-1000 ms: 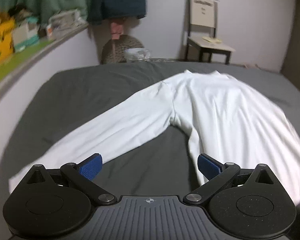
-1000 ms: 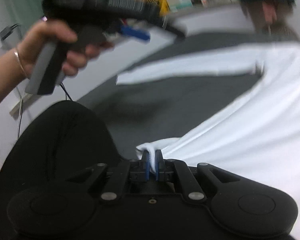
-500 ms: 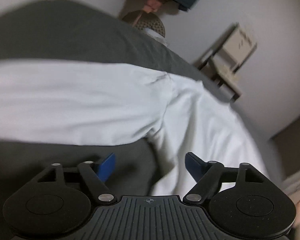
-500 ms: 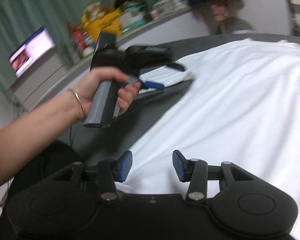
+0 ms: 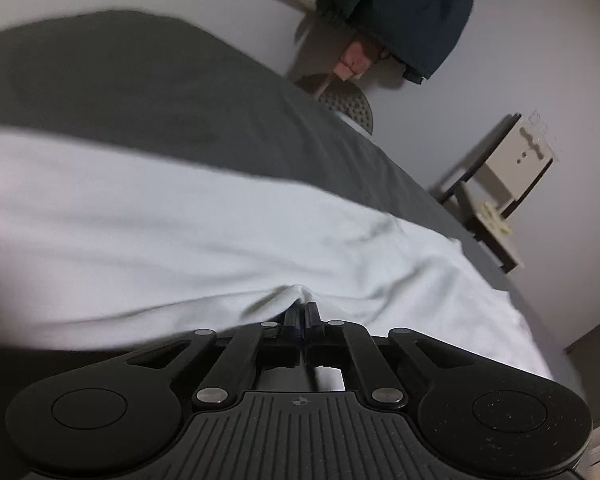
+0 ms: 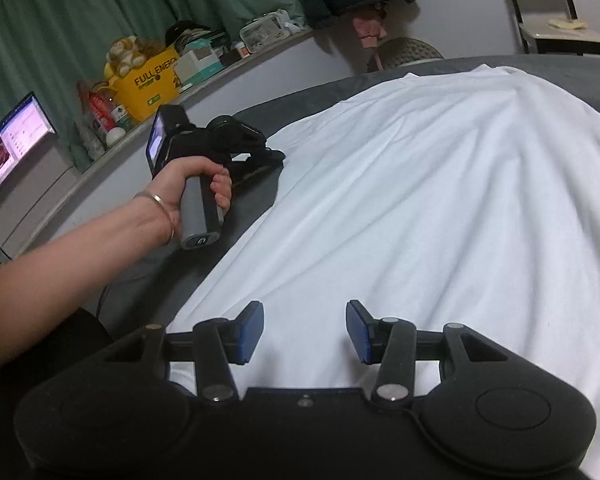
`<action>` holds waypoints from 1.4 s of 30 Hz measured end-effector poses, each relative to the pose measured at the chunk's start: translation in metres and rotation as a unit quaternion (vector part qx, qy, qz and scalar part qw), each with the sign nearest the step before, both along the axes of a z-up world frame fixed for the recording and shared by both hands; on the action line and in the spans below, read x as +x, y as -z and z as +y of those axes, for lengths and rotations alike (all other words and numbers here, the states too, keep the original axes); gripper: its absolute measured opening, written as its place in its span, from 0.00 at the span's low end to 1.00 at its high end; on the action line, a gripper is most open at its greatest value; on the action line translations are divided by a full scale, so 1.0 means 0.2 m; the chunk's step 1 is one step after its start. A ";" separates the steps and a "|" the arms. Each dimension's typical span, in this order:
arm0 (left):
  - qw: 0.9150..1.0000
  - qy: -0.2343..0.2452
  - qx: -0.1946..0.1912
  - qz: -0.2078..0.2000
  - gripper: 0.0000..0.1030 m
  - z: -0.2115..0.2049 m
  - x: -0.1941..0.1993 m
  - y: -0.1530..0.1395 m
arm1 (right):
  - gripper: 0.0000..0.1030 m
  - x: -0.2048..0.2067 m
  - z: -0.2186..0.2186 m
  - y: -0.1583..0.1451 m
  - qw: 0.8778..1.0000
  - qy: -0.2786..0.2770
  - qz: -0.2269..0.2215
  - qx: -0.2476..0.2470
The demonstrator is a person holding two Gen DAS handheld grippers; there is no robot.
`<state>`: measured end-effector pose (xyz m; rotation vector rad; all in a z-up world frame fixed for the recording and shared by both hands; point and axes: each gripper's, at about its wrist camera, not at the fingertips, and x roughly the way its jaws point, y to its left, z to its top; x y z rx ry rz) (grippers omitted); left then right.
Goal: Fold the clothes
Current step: 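Grasp the shirt edge with the left gripper and tug it flat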
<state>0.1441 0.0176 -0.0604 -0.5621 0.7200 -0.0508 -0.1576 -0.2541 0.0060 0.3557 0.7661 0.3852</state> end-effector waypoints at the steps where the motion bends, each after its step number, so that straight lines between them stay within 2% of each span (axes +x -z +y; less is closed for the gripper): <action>1: 1.000 0.007 -0.006 -0.001 0.03 0.02 0.01 0.00 | 0.44 0.00 0.00 0.00 1.000 0.000 0.000 -0.001; 5: 0.999 0.039 -0.021 -0.008 0.03 0.08 0.00 -0.02 | 0.44 -0.02 0.00 -0.01 1.000 -0.001 -0.002 -0.006; 8: 0.997 0.050 -0.057 0.013 0.05 0.13 -0.01 -0.04 | 0.44 -0.02 0.01 -0.01 1.000 -0.002 -0.003 -0.009; 11: 0.994 0.034 -0.103 0.027 0.07 0.14 -0.01 0.01 | 0.44 -0.02 0.00 -0.02 1.000 0.004 -0.004 -0.009; 14: 0.986 0.024 -0.162 0.034 0.08 0.12 0.01 0.08 | 0.44 -0.03 0.01 -0.02 1.000 0.007 -0.006 -0.012; 17: 0.985 0.015 -0.170 0.032 0.10 0.06 0.01 0.10 | 0.44 -0.03 0.02 -0.01 1.000 0.007 -0.005 -0.015; 18: 0.985 0.011 -0.168 0.030 0.22 0.05 0.00 0.10 | 0.44 -0.04 0.02 -0.01 1.000 0.007 -0.004 -0.014; 19: 0.985 0.010 -0.169 0.024 0.48 0.03 0.00 0.10 | 0.44 -0.03 0.02 0.00 1.000 0.007 -0.002 -0.014; 20: 0.984 0.014 -0.179 0.011 0.60 0.02 -0.01 0.09 | 0.44 -0.03 0.02 0.00 1.000 0.006 0.000 -0.013; 21: 0.983 0.016 -0.181 0.002 0.84 0.01 -0.02 0.08 | 0.44 -0.03 0.02 0.00 1.000 0.005 0.000 -0.013; 22: 0.986 0.013 -0.168 -0.002 0.90 -0.01 -0.01 0.06 | 0.44 -0.03 0.02 0.00 1.000 0.003 -0.001 -0.013; 24: 0.989 0.007 -0.148 -0.010 0.90 -0.05 0.00 0.04 | 0.44 -0.02 0.02 0.00 1.000 0.002 -0.004 -0.013; 27: 0.988 -0.010 -0.155 -0.015 0.88 -0.04 0.03 0.07 | 0.44 -0.02 0.02 0.01 1.000 0.001 -0.002 -0.010; 29: 0.987 -0.023 -0.157 -0.019 0.59 -0.02 0.05 0.10 | 0.45 -0.03 0.02 0.02 1.000 0.001 -0.001 -0.011; 30: 0.987 -0.026 -0.155 -0.019 0.37 -0.01 0.06 0.11 | 0.45 -0.03 0.02 0.02 1.000 0.001 -0.001 -0.013; 31: 0.989 -0.026 -0.148 -0.018 0.22 0.00 0.07 0.14 | 0.45 -0.03 0.02 0.02 1.000 0.001 0.000 -0.013; 33: 0.991 -0.022 -0.127 -0.027 0.10 0.01 0.08 0.15 | 0.45 -0.03 0.02 0.02 1.000 0.002 0.001 -0.014; 36: 0.995 -0.026 -0.083 -0.056 0.07 0.02 0.08 0.10 | 0.45 -0.03 0.02 0.01 1.000 0.005 0.000 -0.014; 38: 0.996 -0.027 -0.038 -0.073 0.07 0.02 0.08 0.03 | 0.45 -0.03 0.01 0.00 1.000 0.007 -0.003 -0.017; 40: 0.998 -0.021 -0.006 -0.053 0.08 0.02 0.11 0.02 | 0.45 -0.03 0.00 0.00 1.000 0.011 -0.003 -0.020; 42: 0.999 -0.015 0.000 -0.042 0.08 0.04 0.10 0.02 | 0.45 -0.04 0.00 0.01 1.000 0.015 0.000 -0.022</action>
